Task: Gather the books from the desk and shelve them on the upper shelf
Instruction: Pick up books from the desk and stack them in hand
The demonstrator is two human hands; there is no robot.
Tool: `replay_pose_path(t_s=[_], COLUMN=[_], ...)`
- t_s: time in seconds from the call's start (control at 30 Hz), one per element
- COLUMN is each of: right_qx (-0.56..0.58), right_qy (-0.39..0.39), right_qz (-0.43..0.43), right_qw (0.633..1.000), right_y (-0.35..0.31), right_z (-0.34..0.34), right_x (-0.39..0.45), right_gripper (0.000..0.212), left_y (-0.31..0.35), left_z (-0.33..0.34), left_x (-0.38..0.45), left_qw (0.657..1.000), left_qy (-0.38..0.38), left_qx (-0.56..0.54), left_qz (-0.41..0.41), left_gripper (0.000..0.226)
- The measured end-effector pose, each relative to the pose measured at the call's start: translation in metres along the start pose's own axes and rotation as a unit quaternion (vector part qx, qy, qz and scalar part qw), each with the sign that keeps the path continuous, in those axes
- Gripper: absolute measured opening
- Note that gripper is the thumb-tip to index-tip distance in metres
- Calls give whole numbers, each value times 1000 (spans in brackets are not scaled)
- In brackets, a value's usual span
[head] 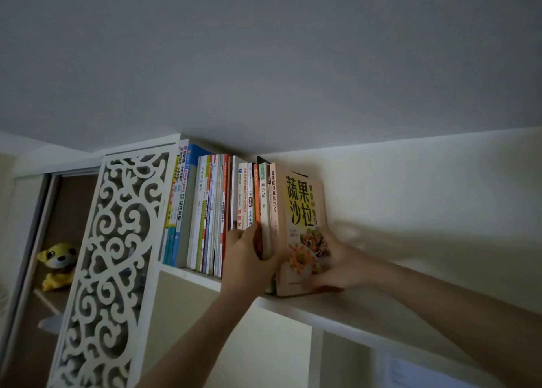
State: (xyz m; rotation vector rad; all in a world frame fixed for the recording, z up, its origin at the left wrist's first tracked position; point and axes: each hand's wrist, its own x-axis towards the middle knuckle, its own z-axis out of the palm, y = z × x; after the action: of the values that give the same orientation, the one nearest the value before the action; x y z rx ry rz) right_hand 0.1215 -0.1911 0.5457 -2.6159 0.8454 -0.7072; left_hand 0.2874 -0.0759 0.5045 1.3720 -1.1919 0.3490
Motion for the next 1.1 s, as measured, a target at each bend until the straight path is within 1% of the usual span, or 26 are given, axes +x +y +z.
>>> replay_pose_path(t_s=[0.03, 0.07, 0.1, 0.13, 0.2, 0.3, 0.4, 0.5, 0.57, 0.63, 0.7, 0.8, 0.87, 0.93, 0.97, 1.0, 1.03, 1.07, 1.1], right_qx=[14, 17, 12, 11, 4, -4, -9, 34, 26, 1, -27, -46, -51, -39, -12, 21, 42, 41, 23], right_qy=[-30, -34, -21, -3, 19, 21, 20, 20, 25, 26, 37, 43, 30, 7, -13, -31, -39, -32, -7], right_qz=[-14, -27, -30, -31, -34, -28, -31, -52, -66, -79, -83, -70, -65, -39, -18, -2, 0, -9, -25], right_qw=[999, 999, 999, 999, 999, 999, 999, 998, 997, 997, 996, 996, 996, 998, 1000, 999, 998, 999, 999], right_y=[-5, -9, -12, -14, -18, -21, -21, -19, -19, -20, -22, -24, -29, -36, -41, -47, -53, -58, -63], right_z=[7, 12, 16, 19, 22, 22, 25, 28, 29, 32, 36, 38, 36, 31, 28, 24, 21, 15, 9], right_x=[0, 2, 3, 5, 7, 7, 11, 12, 10, 11, 12, 14, 11, 8, 5, -1, -10, -24, -45], right_gripper=[132, 137, 143, 146, 150, 156, 153, 150, 146, 145, 146, 145, 143, 141, 137, 129, 114, 91, 63], left_y=[-5, -11, -16, -21, -32, -41, -41, -37, -34, -35, -36, -38, -39, -36, -32, -25, -17, -7, 4], left_z=[-3, -5, -7, -9, -11, -12, -9, -6, -9, -13, -16, -15, -14, -18, -21, -24, -28, -31, -34], left_x=[-1, -2, -2, -2, 0, 6, 7, 8, 10, 12, 13, 15, 16, 17, 15, 12, 6, -2, -13], left_qw=[1000, 999, 996, 993, 990, 986, 984, 978, 976, 967, 952, 948, 946, 944, 943, 942, 943, 946, 950], left_qy=[-3, -2, -3, -10, -32, -36, -23, -2, -26, -66, -89, -87, -82, -98, -111, -123, -131, -130, -122], left_qx=[-9, -24, -46, -65, -60, -6, 6, 61, 78, 112, 162, 184, 195, 206, 212, 215, 212, 200, 180], left_qz=[16, 46, 76, 99, 126, 161, 176, 201, 204, 218, 245, 246, 244, 239, 231, 224, 219, 218, 224], left_gripper=[65, 58, 52, 51, 60, 70, 75, 69, 70, 80, 90, 94, 93, 91, 88, 84, 78, 69, 58])
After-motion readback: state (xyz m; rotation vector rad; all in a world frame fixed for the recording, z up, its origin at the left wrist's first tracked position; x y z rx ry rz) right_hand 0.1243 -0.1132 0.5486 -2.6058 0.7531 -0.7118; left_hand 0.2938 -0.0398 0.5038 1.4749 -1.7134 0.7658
